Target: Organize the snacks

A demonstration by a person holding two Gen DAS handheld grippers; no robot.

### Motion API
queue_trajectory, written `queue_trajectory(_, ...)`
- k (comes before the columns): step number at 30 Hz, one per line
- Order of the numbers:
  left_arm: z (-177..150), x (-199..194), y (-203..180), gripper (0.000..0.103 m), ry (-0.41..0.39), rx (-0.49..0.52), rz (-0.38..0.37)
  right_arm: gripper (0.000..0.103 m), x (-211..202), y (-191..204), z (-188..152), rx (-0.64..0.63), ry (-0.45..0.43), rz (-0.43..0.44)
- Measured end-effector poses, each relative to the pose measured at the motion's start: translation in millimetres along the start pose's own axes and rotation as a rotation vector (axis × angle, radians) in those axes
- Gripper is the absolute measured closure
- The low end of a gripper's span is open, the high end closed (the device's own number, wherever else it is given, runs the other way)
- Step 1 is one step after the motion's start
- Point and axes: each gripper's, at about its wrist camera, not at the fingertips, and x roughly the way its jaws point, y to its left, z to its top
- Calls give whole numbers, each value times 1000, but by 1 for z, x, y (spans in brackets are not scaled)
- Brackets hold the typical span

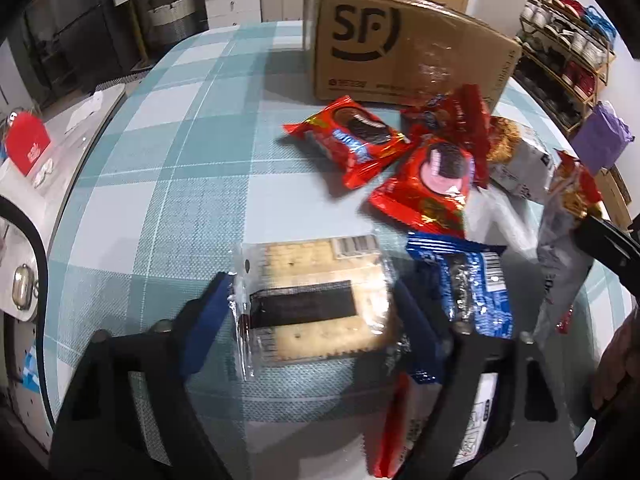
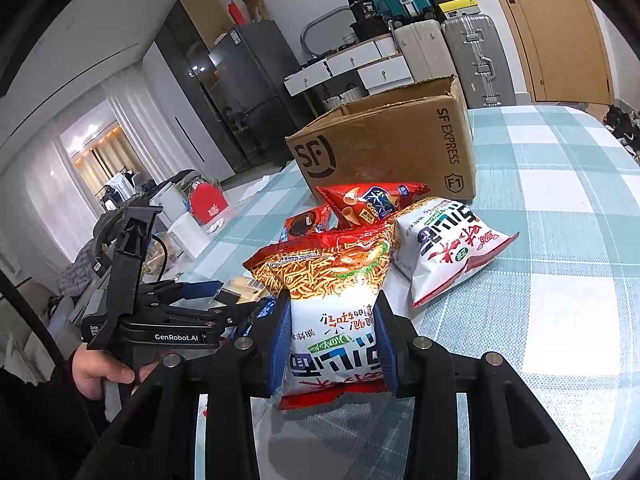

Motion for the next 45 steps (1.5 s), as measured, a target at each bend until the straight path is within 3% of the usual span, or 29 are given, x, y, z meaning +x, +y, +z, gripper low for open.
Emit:
queue_trajectory(2, -1, -1, -2, 38, -4, 14, -7, 65, 0, 0, 0, 2, -1, -1)
queue_trajectory(6, -1, -4, -1, 41, -9, 21, -39, 65, 0, 0, -1, 1, -1, 1)
queue_trajectory(12, -7, -6, -7, 41, -49, 67, -23, 65, 0, 0, -1, 5, -2, 1)
queue_trajectory(31, -7, -34, 1, 42, -112, 31, -3, 65, -11, 9, -1, 1, -16, -3)
queue_trajectory(45, -7, -66, 18, 41, -161, -23, -48, 65, -31, 15, 6, 7, -68, -33)
